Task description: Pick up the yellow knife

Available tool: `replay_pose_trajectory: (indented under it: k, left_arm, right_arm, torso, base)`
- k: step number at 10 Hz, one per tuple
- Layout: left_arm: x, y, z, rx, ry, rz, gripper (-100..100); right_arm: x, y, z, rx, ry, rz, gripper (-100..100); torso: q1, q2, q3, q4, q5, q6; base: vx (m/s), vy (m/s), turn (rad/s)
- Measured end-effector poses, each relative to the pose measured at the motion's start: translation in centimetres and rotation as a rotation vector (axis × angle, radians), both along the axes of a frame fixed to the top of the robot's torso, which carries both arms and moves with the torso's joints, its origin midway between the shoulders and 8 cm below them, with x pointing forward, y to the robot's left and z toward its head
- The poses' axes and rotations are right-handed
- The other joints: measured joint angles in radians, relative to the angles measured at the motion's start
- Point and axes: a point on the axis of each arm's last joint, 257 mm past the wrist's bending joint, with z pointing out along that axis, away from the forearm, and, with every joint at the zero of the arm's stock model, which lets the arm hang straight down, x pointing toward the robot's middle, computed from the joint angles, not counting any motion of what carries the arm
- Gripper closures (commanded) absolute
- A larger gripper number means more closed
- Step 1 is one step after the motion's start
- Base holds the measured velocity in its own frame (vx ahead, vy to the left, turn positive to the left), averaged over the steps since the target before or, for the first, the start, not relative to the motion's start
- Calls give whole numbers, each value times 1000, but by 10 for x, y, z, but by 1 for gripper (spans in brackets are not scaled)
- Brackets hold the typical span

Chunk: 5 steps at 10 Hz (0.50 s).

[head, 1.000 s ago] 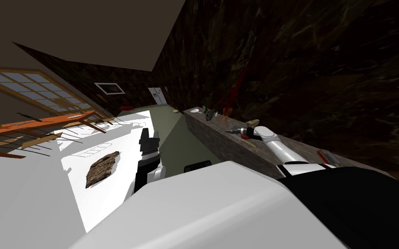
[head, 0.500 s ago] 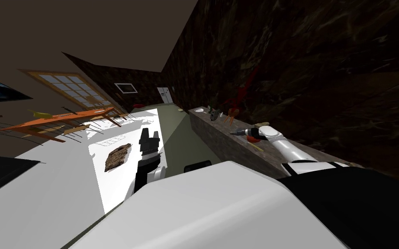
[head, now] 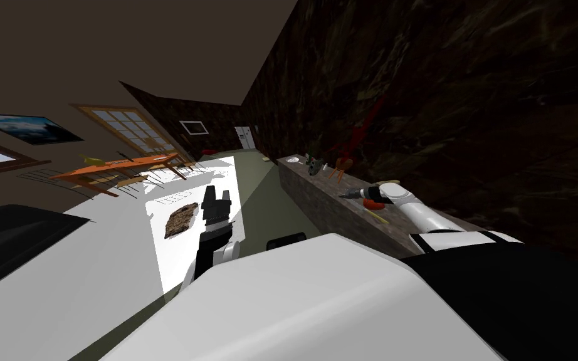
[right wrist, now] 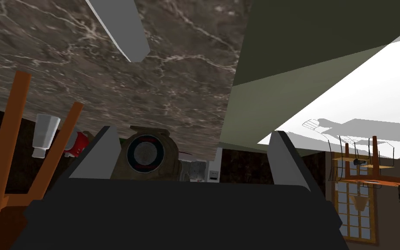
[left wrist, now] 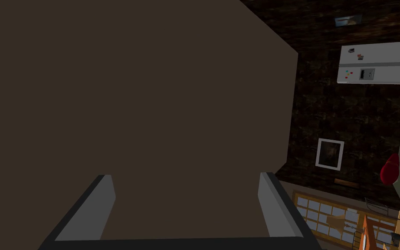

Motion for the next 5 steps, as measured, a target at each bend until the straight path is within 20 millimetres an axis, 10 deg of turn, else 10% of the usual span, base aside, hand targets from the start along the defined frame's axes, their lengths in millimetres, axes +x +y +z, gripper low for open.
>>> replay_pose_trajectory:
  k: [5]
  left_arm:
    - [0, 0, 0, 0, 0, 0, 0]
  right_arm:
    - [-61, -71, -19, -110, 172, -104, -100]
  torso:
    - [1, 1, 1, 0, 0, 0]
  base:
    - [-27, 25, 169]
